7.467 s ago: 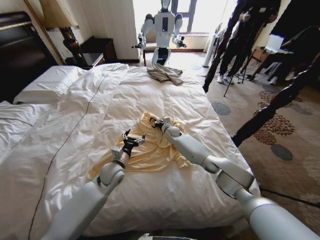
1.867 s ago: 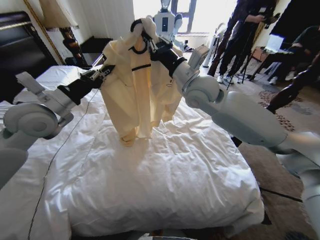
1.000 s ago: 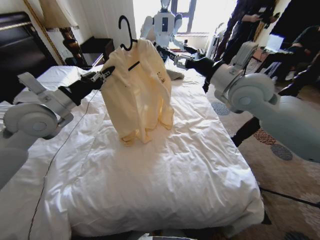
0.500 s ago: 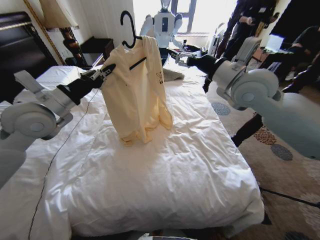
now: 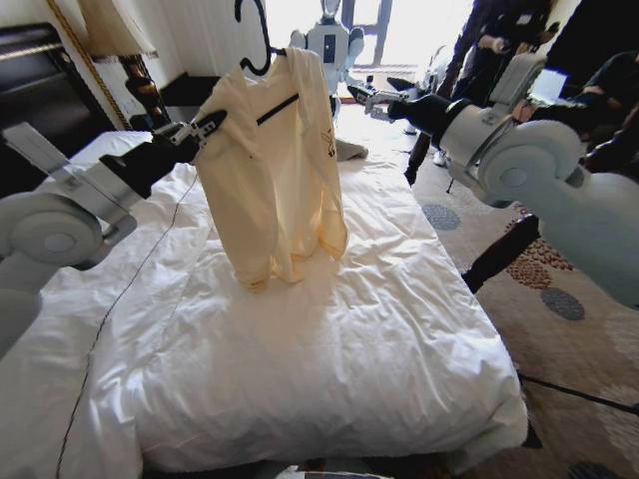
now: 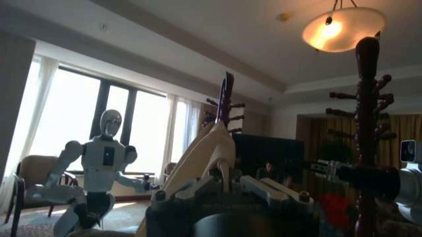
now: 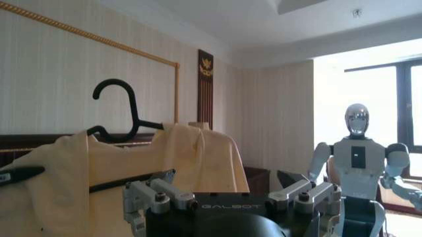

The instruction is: Pick up the clothes from the bed and hang them on the clothes hanger.

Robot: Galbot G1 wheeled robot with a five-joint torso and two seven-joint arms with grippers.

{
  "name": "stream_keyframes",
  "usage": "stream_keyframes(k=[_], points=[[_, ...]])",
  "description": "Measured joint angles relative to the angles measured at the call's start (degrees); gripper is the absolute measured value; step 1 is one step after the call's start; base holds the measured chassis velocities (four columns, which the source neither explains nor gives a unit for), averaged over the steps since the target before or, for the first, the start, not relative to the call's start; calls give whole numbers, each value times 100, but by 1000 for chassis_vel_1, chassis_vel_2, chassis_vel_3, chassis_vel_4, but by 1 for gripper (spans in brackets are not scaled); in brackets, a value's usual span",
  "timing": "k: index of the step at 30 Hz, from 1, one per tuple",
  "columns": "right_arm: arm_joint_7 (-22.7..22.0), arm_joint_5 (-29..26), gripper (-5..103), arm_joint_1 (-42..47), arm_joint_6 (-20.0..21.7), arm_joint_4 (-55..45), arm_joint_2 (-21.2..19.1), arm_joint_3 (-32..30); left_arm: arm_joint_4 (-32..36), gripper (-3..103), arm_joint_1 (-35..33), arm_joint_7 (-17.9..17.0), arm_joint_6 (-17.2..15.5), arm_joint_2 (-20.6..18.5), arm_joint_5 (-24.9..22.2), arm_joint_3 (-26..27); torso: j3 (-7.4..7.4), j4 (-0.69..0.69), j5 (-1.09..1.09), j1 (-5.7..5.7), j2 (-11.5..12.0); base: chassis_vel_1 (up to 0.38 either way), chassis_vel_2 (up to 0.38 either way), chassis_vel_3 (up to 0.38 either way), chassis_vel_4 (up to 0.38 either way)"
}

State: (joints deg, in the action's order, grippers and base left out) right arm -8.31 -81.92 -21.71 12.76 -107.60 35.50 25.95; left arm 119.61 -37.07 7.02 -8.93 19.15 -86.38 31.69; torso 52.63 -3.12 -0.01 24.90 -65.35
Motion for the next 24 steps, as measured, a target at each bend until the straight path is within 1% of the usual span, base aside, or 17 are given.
stream_keyframes(k=[2,4,5,7,8,9,11,13,14,15,17,18,20,21,24], points=[[7,-2,100,-33,15,18,2,12,28,2,-72,54,4,2,17,16,0,1,-1,0,0,0,0,0,0],[133,-65,100,-254,68,176,20,97,72,2,-185,176,11,32,20,70,0,0,-2,0,0,0,0,0,0],[133,-65,100,-254,68,176,20,97,72,2,-185,176,11,32,20,70,0,0,-2,0,0,0,0,0,0],[544,-269,100,-835,177,615,95,420,56,2,-311,453,31,40,2,216,0,0,0,0,0,0,0,0,0],[826,-425,100,-1201,269,915,157,658,16,2,-379,636,39,32,-2,312,0,0,0,0,0,0,0,0,0],[826,-425,100,-1201,269,915,157,658,16,2,-379,636,39,32,-2,312,0,0,0,0,0,0,0,0,0],[1459,-789,100,-1918,506,1543,343,1111,-42,2,-545,944,45,10,-39,527,0,0,-2,0,0,0,0,0,0],[2208,-1106,100,-2520,864,2268,592,1443,-92,2,-719,1250,46,6,-65,741,0,2,-4,1,0,0,0,0,0],[2208,-1106,100,-2520,864,2268,592,1443,-92,2,-719,1250,46,6,-65,741,0,2,-4,1,0,0,0,0,0],[2600,-1151,100,-2732,1034,2636,747,1549,-113,2,-769,1394,46,5,-69,800,0,0,-3,0,0,0,0,0,0],[3590,-1023,100,-3067,1425,3516,1192,1627,-176,2,-818,1688,43,1,-70,882,0,-1,-2,0,0,0,0,0,0],[3590,-1023,100,-3067,1425,3516,1192,1627,-176,2,-818,1688,43,1,-70,882,0,-1,-2,0,0,0,0,0,0],[4423,-732,100,-3338,1607,4103,1587,1819,-256,2,-815,1881,-1,-25,-76,923,0,2,-3,1,0,0,0,0,0],[4423,-732,100,-3338,1607,4103,1587,1819,-256,2,-815,1881,-1,-25,-76,923,0,2,-3,1,0,0,0,0,0],[5310,-335,100,-3617,1665,4553,1777,2206,-390,2,-809,2093,-40,-60,-76,927,1,4,-6,2,1,0,0,0,0]])
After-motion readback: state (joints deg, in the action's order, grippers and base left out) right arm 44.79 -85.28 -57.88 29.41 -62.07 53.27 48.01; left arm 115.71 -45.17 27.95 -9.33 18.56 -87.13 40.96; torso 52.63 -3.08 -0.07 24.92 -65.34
